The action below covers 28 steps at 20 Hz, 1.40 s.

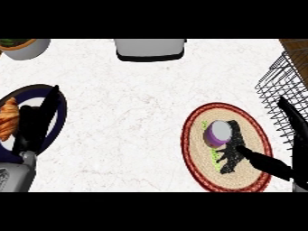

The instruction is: Pick the can from the placemat and place it in the basket

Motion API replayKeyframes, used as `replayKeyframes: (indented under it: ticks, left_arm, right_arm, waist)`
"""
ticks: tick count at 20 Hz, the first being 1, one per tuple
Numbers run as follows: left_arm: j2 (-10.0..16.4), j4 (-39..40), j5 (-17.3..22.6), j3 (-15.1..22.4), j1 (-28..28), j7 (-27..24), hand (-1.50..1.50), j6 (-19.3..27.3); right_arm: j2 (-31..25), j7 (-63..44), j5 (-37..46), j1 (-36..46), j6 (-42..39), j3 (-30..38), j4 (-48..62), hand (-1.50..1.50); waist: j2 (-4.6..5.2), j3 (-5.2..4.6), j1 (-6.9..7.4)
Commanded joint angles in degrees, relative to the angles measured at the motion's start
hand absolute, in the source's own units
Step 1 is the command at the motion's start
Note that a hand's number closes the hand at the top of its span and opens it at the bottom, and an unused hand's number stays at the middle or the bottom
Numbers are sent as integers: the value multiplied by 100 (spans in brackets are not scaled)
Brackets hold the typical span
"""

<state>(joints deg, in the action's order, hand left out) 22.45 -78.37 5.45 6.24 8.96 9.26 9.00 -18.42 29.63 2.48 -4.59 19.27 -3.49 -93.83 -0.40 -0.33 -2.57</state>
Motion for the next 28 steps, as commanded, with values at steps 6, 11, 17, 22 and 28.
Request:
replayKeyframes:
  ticks: [6, 11, 17, 22, 28]
  left_arm:
    - [-88, -164, -103, 121, -16, 250, 0, 89]
    - [-42, -205, -40, 20, 42, 198, 0, -72]
    - [-111, -84, -120, -209, 307, 401, 0, -329]
    - [-325, -73, -309, -232, 459, 544, 0, -349]
    - [-412, 401, -470, -430, 731, 333, 0, -424]
  right_arm:
    - [-2413, -2379, 913, -1279, -1442, -150, -1421, -150]
    - [-2918, -3715, 314, -1452, -2354, -66, -2902, -150]
    - [-2349, -4315, 312, -1763, -2591, 351, -3578, -150]
    - [-1600, -4243, 1071, -1725, -2502, 65, -3381, -150]
    - [-1208, -3981, 1436, -1785, -2474, 431, -3124, -150]
  waist:
    - [-26, -14, -8]
    - [12, 14, 162]
    - [31, 31, 206]
    - [35, 33, 222]
    - [38, 33, 198]
